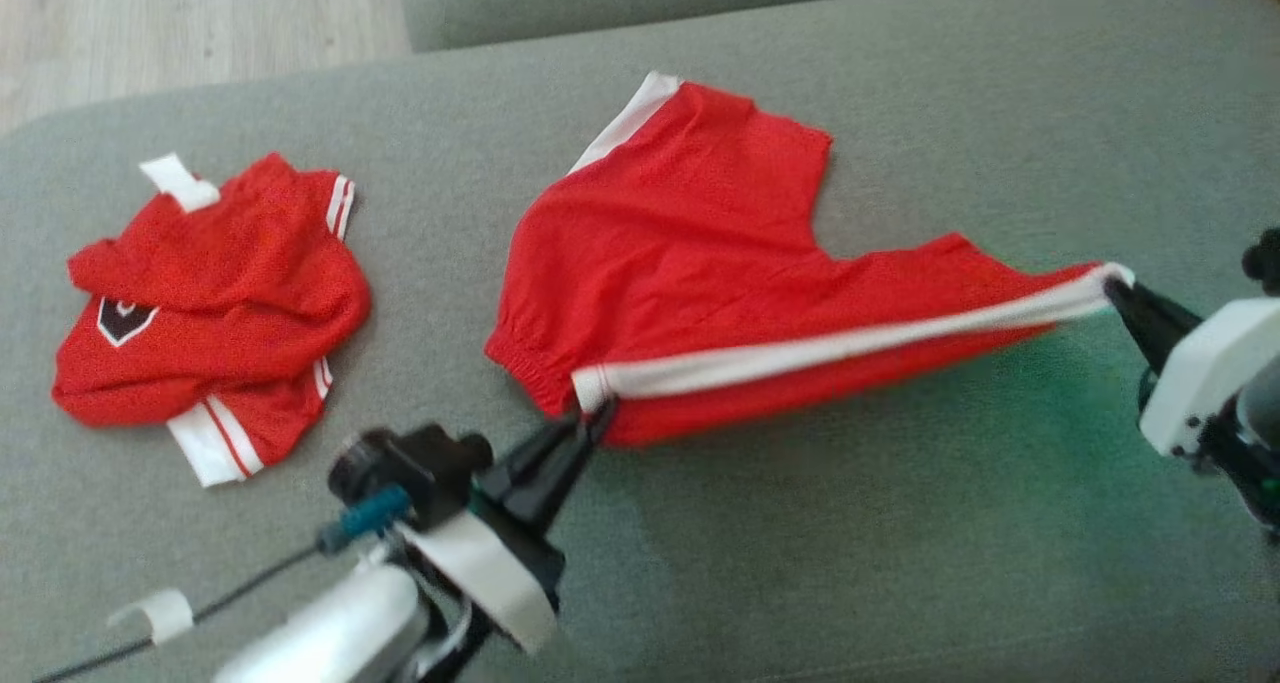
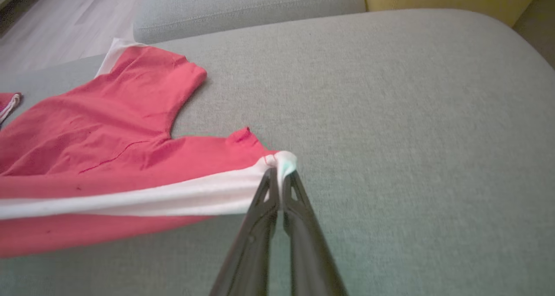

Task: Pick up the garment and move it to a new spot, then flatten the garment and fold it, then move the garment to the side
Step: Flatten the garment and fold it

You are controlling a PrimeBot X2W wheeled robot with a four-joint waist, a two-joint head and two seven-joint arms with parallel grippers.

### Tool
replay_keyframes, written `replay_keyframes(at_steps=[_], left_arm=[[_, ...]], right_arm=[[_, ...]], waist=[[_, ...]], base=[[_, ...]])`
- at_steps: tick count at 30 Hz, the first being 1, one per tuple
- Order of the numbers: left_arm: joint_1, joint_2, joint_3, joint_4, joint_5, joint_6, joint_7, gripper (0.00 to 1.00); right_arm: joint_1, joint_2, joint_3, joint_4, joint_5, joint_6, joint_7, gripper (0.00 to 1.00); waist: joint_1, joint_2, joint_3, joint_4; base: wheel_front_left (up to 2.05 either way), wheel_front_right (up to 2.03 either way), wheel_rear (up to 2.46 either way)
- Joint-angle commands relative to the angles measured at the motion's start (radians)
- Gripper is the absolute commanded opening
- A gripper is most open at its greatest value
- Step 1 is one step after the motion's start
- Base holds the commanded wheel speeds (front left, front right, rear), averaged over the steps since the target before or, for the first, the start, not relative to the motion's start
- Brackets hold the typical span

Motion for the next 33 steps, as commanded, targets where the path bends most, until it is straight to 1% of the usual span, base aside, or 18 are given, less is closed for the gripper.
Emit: replay_keyframes(at_steps=[1,4,5,8,9,11,16,21,26,33], left_arm=[[-0.079,0.022,0.07,-0.02,-0.007,0.01,-0.01,0.0],[-0.124,0.016,0.089,0.003,0.0,0.014,-0.013,0.0],[-0.153,0.008,0.094,0.02,0.007,0.011,-0.015,0.0],[-0.186,-0.005,0.099,0.042,0.007,0.0,-0.017,0.0],[-0.186,-0.005,0.099,0.042,0.007,0.0,-0.017,0.0],[-0.204,-0.017,0.098,0.054,0.007,-0.01,-0.02,0.0],[-0.241,-0.056,0.084,0.084,0.01,-0.036,-0.029,0.0],[-0.271,-0.1,0.068,0.118,0.012,-0.06,-0.041,0.0],[-0.306,-0.15,0.06,0.158,0.012,-0.075,-0.059,0.0],[-0.351,-0.21,0.051,0.228,0.016,-0.091,-0.089,0.0]], right_arm=[[-0.05,0.006,-0.022,-0.055,-0.04,-0.001,-0.017,0.0],[-0.101,0.044,-0.043,-0.08,-0.11,-0.001,-0.034,0.0],[-0.15,0.059,-0.044,-0.079,-0.159,-0.001,-0.049,0.0],[-0.238,0.086,-0.036,-0.055,-0.214,-0.001,-0.074,0.0],[-0.238,0.086,-0.036,-0.055,-0.214,-0.001,-0.074,0.0],[-0.304,0.096,-0.024,-0.024,-0.249,-0.001,-0.091,0.0],[-0.455,0.104,0.038,0.099,-0.343,-0.001,-0.136,0.0],[-0.585,0.11,0.098,0.253,-0.404,-0.001,-0.176,0.0],[-0.687,0.113,0.142,0.396,-0.44,-0.001,-0.224,0.0],[-0.779,0.117,0.173,0.556,-0.472,-0.001,-0.296,0.0]], waist=[[0.0,0.0,0.031,0.019],[0.0,0.0,0.068,0.039],[0.0,0.0,0.094,0.055],[0.0,0.0,0.132,0.085],[0.0,0.0,0.132,0.085],[0.0,0.0,0.157,0.109],[0.0,0.0,0.209,0.176],[0.0,0.0,0.252,0.245],[0.0,0.0,0.287,0.303],[0.0,0.0,0.321,0.357]], base=[[0.0,0.0,0.0],[0.0,0.0,0.0],[0.0,0.0,0.0],[0.0,0.0,0.0],[0.0,0.0,0.0],[0.0,0.0,0.0],[0.0,0.0,0.0],[0.0,0.0,0.0],[0.0,0.0,0.0],[0.0,0.0,0.0]])
